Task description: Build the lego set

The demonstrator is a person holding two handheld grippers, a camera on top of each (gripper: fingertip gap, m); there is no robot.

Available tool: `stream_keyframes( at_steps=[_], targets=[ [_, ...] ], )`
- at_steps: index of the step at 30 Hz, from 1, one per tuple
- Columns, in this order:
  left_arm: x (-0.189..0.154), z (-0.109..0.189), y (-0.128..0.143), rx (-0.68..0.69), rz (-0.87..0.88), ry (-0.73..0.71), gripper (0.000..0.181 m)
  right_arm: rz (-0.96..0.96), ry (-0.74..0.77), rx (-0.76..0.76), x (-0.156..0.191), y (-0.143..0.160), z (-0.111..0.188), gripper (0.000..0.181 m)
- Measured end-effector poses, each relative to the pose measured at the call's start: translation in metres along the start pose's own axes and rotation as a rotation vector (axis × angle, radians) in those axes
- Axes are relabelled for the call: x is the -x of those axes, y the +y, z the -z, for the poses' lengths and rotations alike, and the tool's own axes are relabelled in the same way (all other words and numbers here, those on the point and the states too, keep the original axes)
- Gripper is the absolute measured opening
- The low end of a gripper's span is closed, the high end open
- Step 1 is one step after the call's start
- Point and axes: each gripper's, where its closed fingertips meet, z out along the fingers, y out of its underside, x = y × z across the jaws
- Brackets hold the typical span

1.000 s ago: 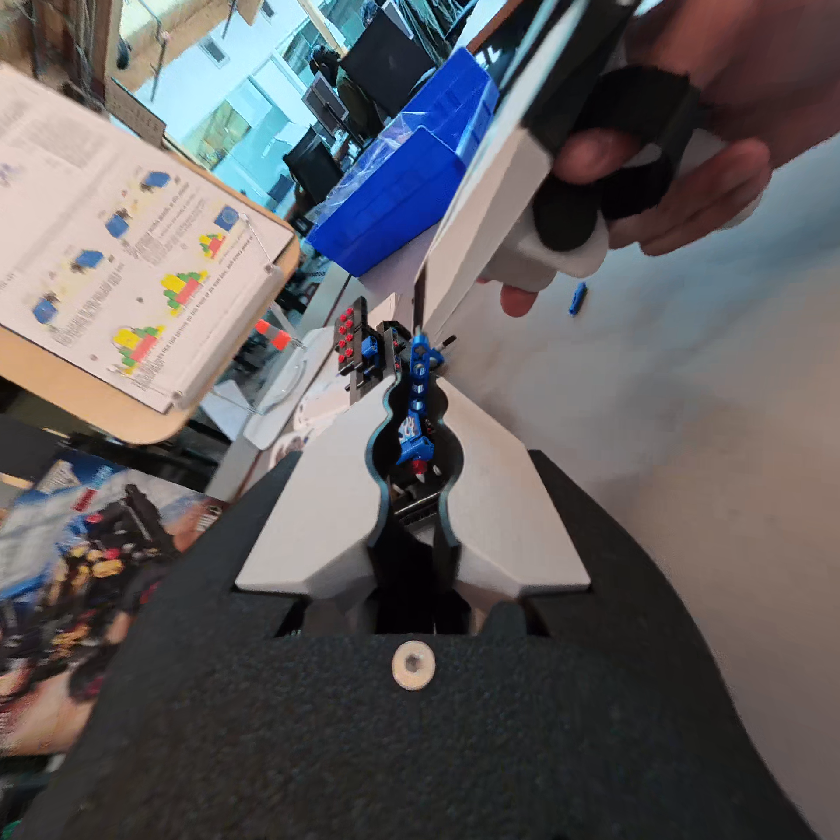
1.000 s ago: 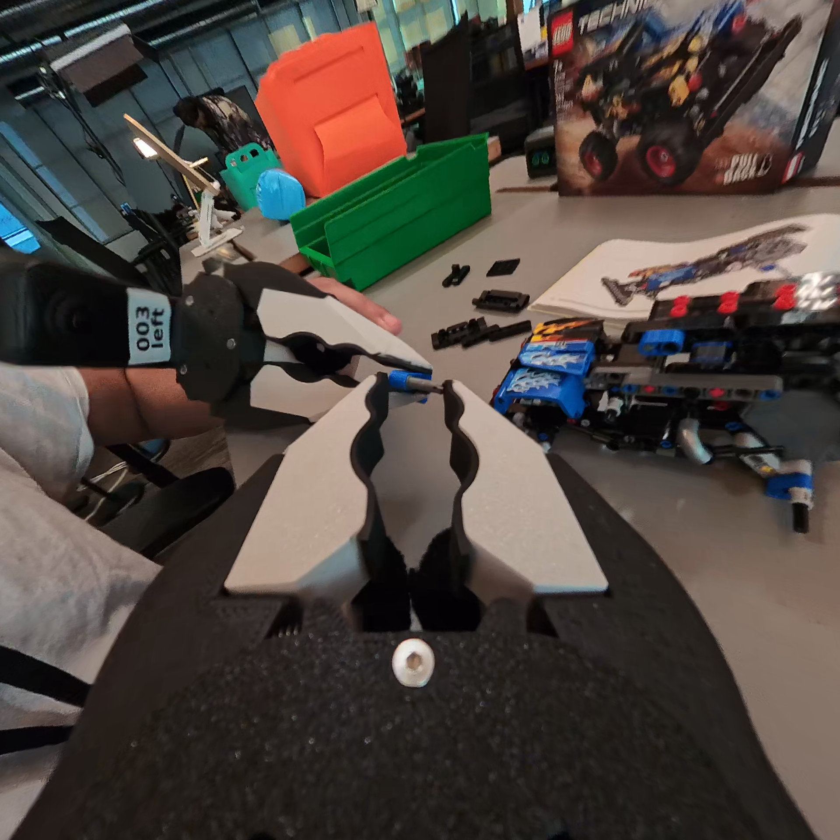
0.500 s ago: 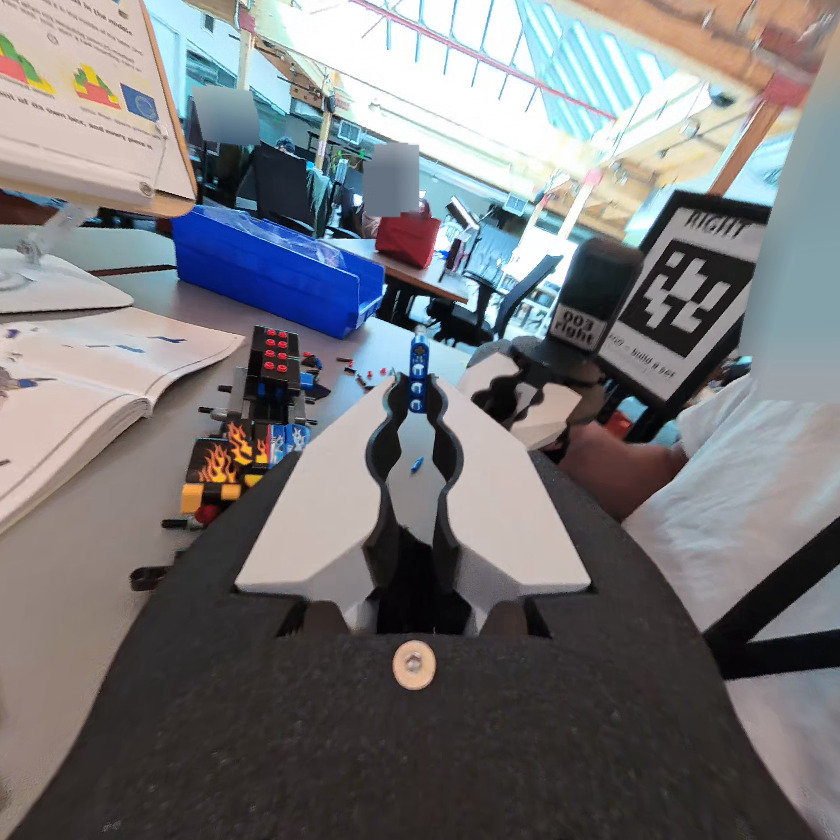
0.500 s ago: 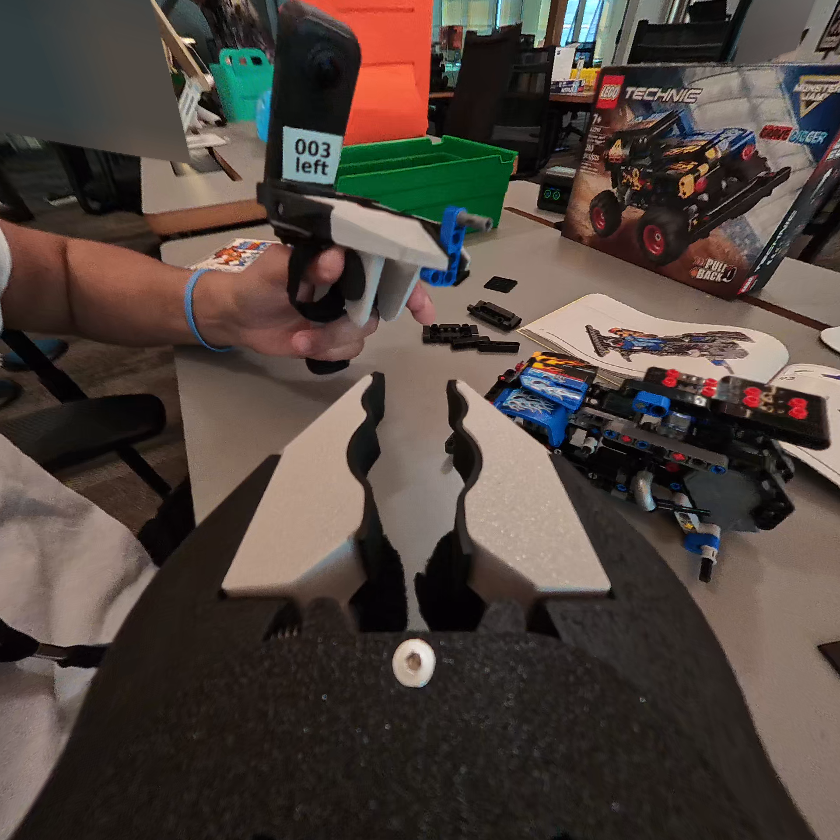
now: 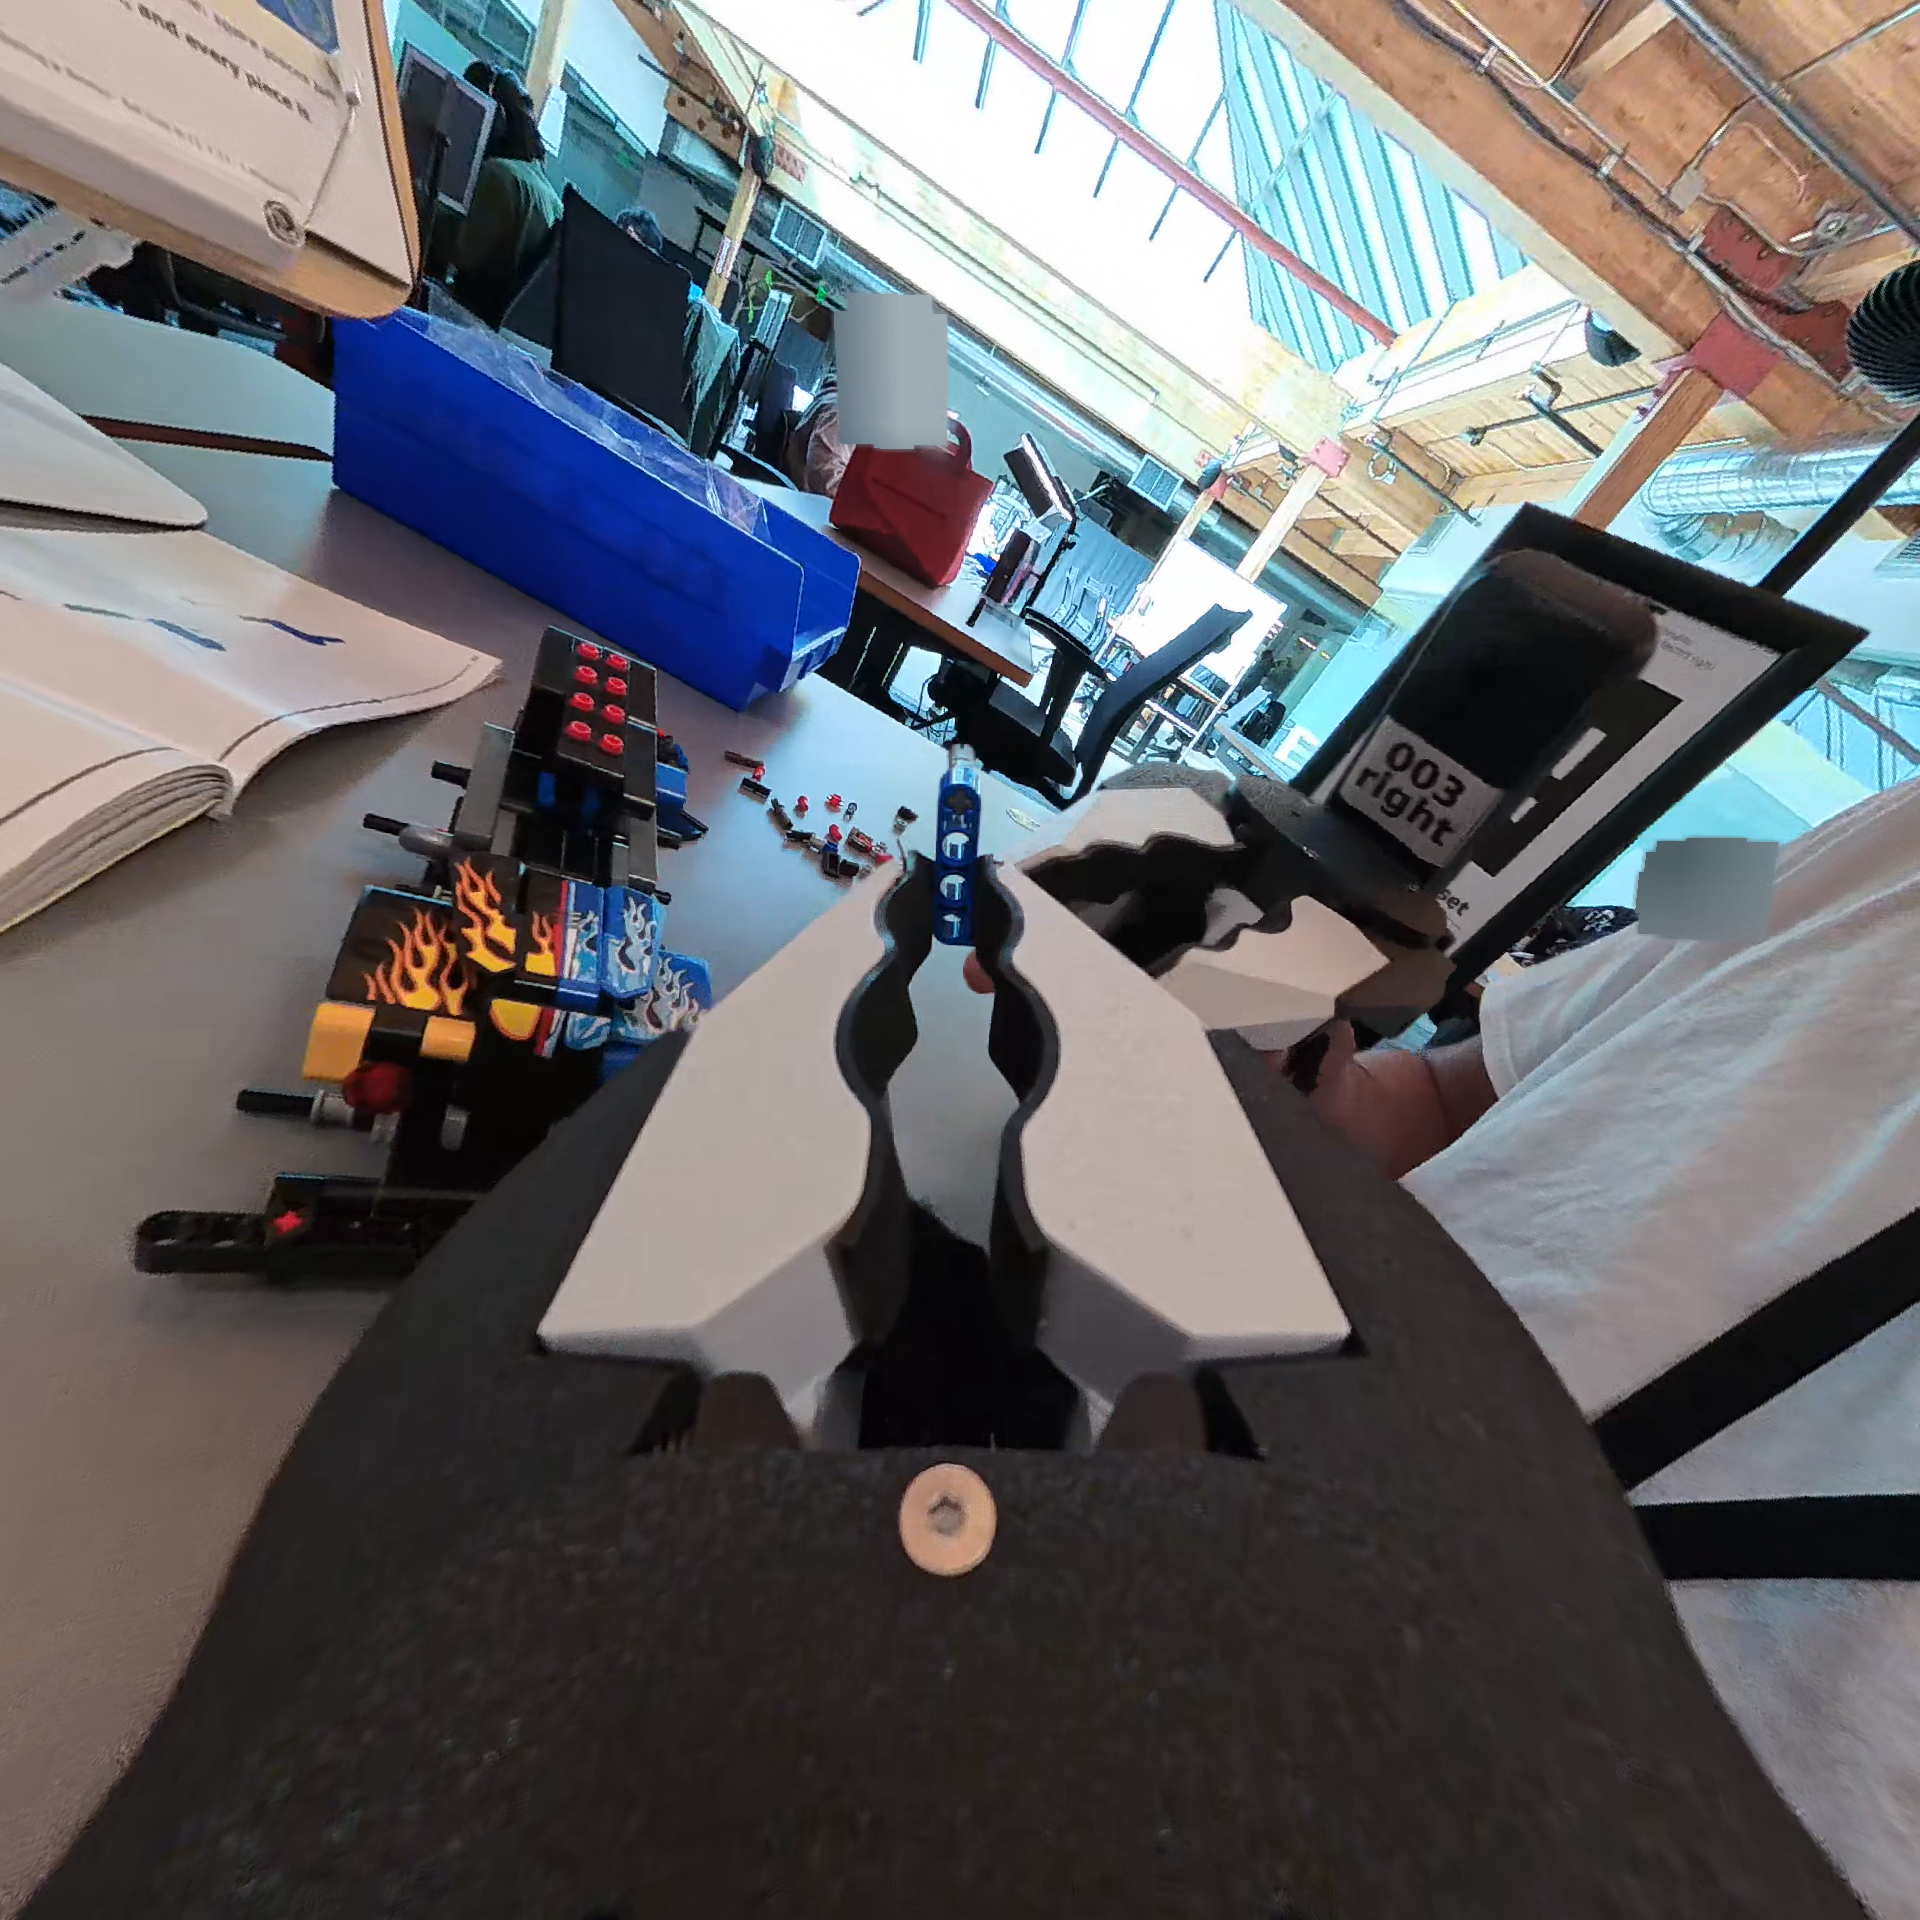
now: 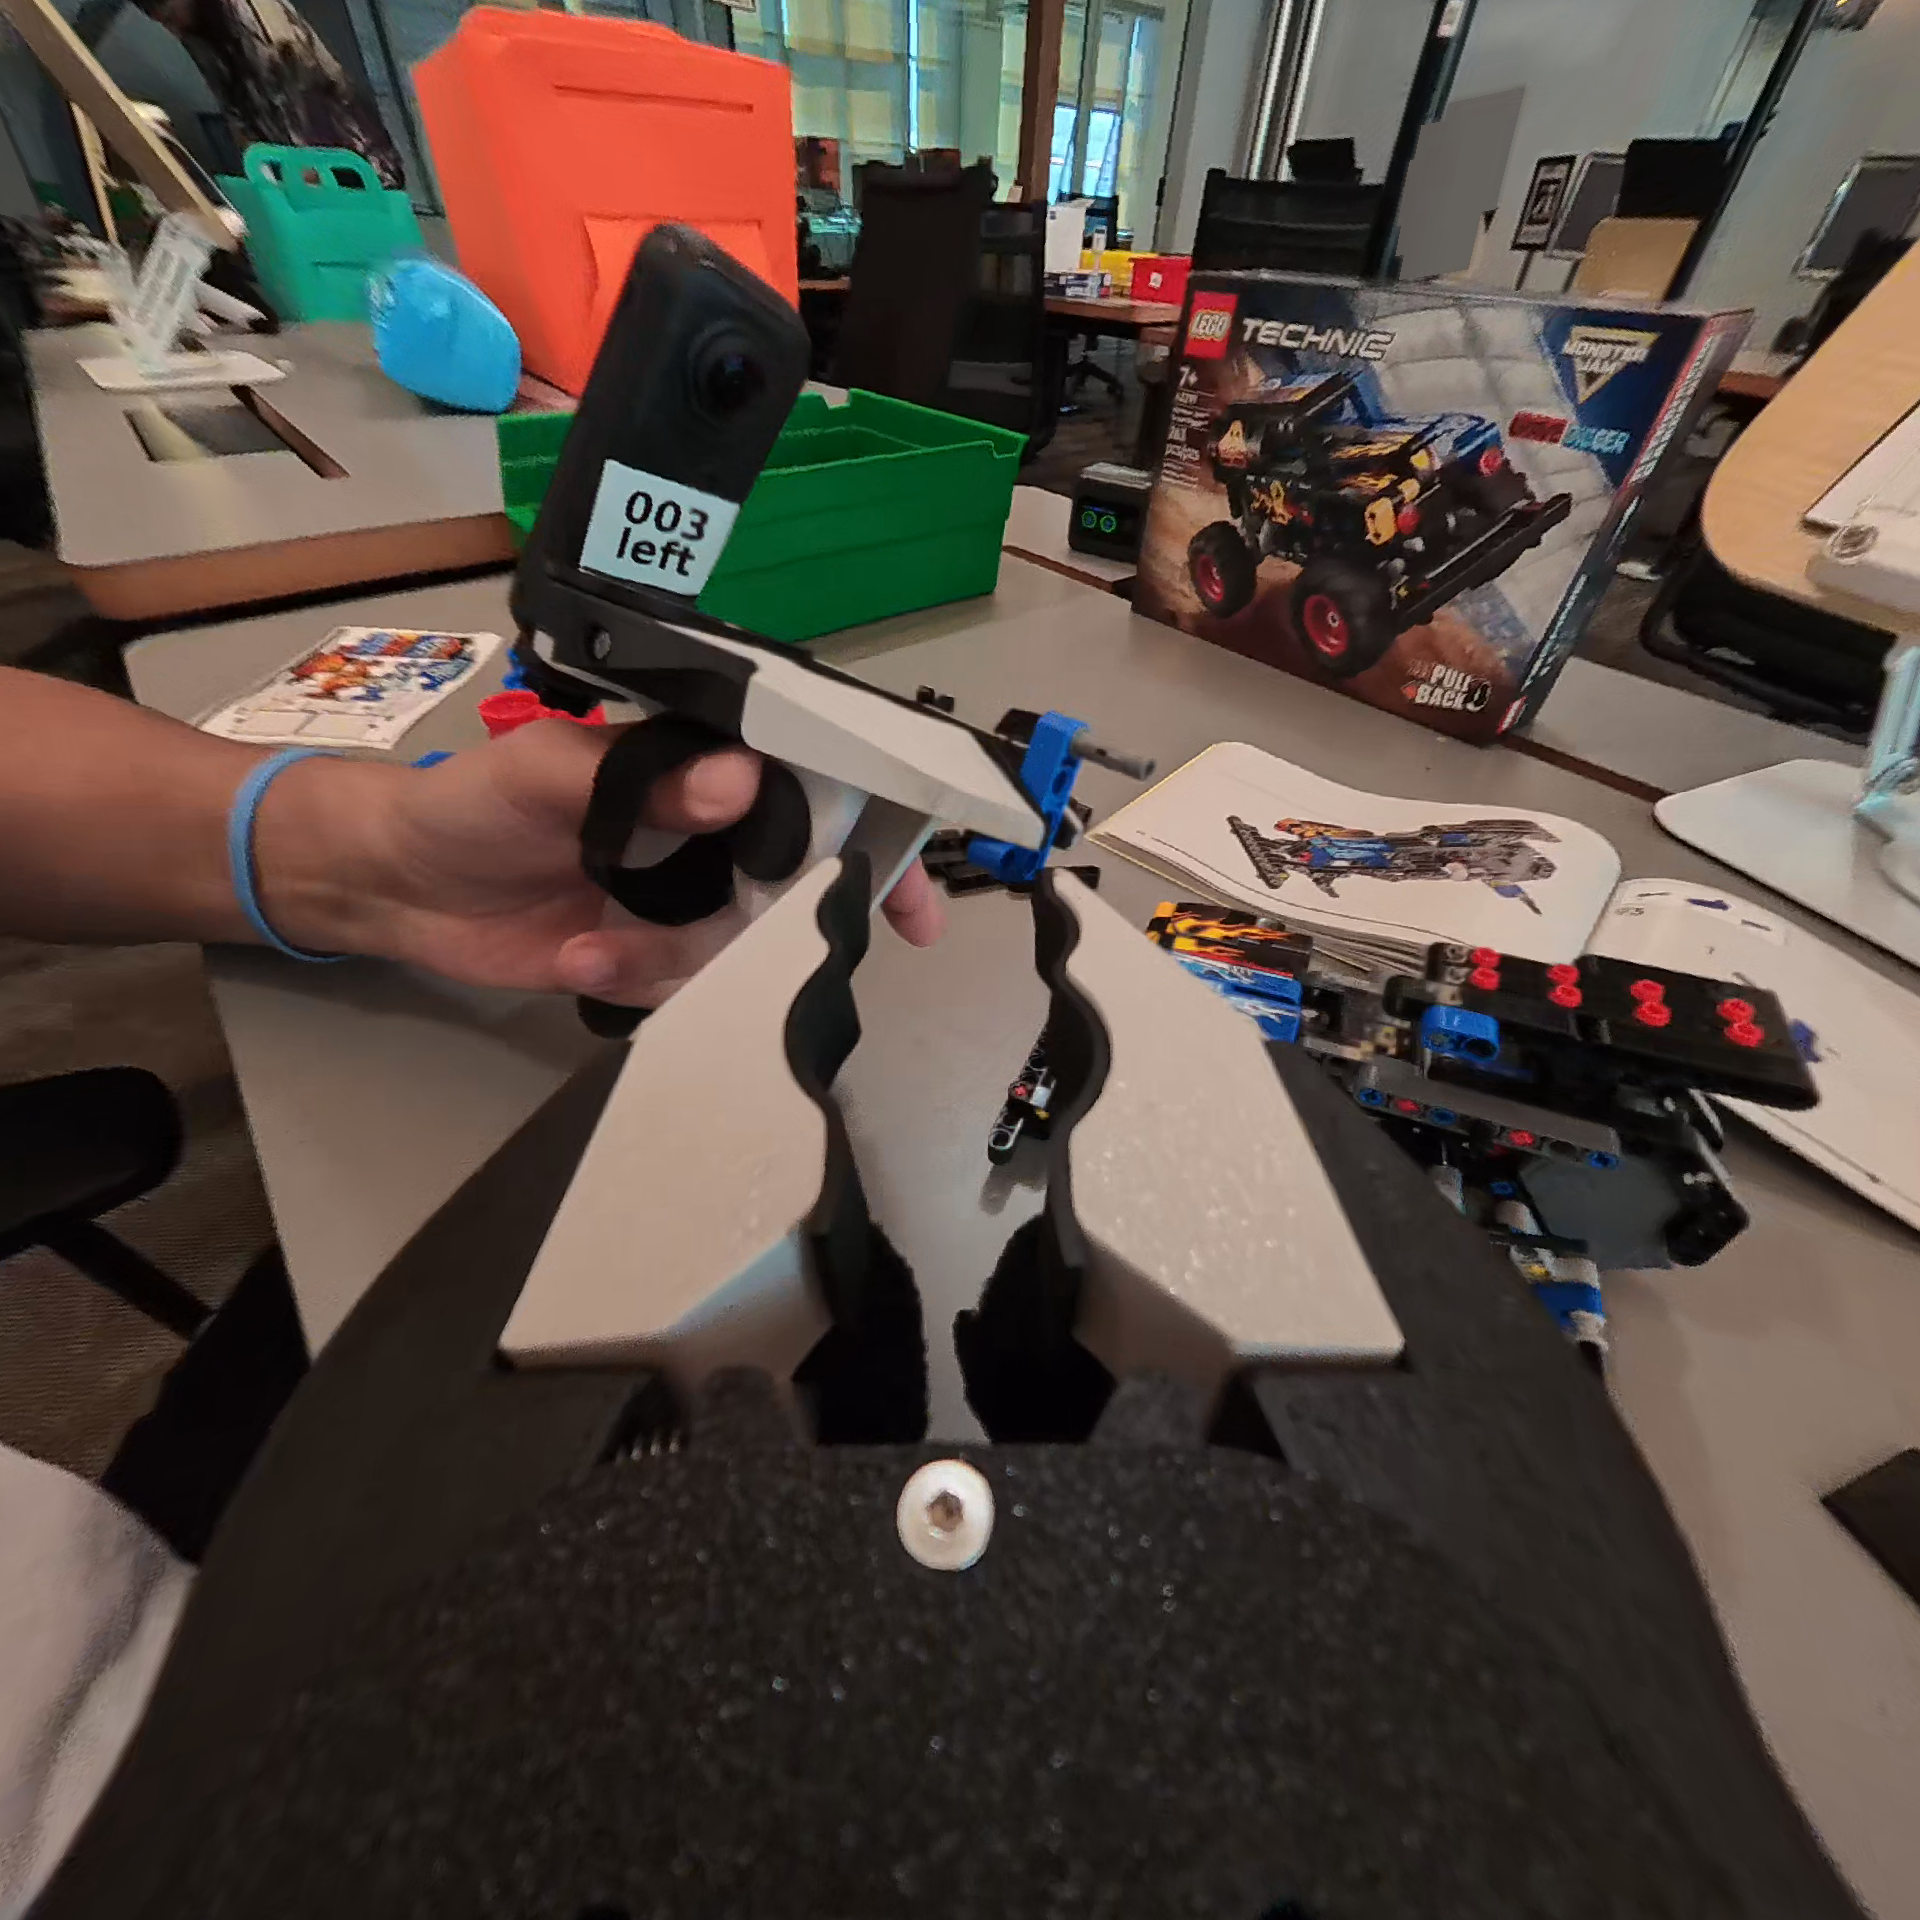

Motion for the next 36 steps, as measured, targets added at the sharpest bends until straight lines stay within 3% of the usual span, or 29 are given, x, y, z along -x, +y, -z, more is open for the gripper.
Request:
stream_keyframes(
  at_steps=[6,12,20,25,29,36],
  targets=[
    [-0.001,-0.003,0.006,0.013,0.022,-0.003,0.006,0.047,0.109,0.007,-0.01,0.005,-0.002,0.012],
    [-0.001,-0.004,0.008,0.029,0.05,0.018,0.006,0.036,0.088,-0.009,-0.01,0.007,0.0,0.01],
    [-0.018,-0.001,0.0,0.016,0.146,0.171,0.018,-0.276,-0.189,-0.129,0.0,-0.006,0.008,0.009],
    [-0.037,0.003,-0.009,-0.007,0.22,0.32,0.016,-0.571,-0.411,-0.249,0.005,-0.023,0.016,0.009],
    [-0.042,0.003,-0.008,-0.003,0.2,0.337,0.008,-0.787,-0.582,-0.325,0.005,-0.032,0.024,0.009],
    [-0.041,0.002,-0.006,0.008,0.177,0.319,0.011,-0.813,-0.644,-0.293,0.01,-0.026,0.023,0.009]
  ],
)
